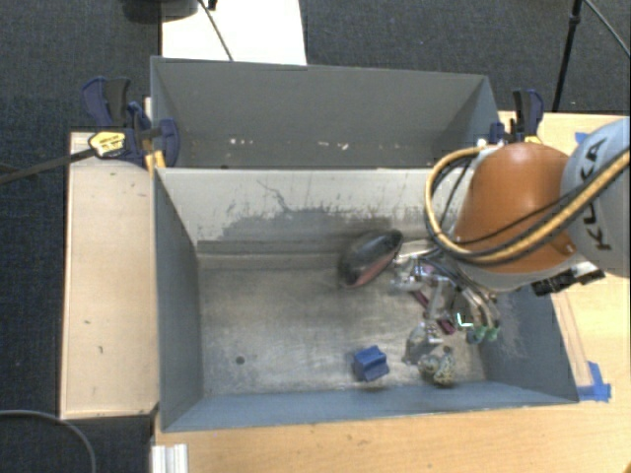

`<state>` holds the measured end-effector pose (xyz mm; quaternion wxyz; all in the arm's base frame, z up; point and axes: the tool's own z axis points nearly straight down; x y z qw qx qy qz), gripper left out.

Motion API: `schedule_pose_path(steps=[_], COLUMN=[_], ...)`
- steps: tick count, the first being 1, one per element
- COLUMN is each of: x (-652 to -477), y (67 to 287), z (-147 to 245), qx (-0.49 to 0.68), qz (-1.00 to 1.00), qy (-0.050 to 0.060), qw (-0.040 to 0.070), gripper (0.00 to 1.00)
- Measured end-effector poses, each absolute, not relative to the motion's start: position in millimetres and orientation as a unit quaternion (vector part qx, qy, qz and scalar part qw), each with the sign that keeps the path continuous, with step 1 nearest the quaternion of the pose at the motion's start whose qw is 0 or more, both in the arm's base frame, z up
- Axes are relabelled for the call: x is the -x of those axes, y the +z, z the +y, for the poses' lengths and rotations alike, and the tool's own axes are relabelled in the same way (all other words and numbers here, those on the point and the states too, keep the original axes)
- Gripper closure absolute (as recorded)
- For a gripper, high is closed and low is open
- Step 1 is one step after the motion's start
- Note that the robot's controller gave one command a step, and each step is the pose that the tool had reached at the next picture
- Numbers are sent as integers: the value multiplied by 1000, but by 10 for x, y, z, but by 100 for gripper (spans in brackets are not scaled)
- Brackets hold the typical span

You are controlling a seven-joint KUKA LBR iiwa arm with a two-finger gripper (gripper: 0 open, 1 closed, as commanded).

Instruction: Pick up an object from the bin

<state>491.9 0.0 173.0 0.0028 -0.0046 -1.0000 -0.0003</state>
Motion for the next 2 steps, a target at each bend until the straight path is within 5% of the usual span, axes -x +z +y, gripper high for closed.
schedule_pose_path(steps=[1, 2], x=[-4809, -4946], y=[1328, 1236], z=[521, 312], qx=[-140, -510], qz=[-990, -860], qy=[-1, 0], qw=[1, -3], gripper=[0, 0])
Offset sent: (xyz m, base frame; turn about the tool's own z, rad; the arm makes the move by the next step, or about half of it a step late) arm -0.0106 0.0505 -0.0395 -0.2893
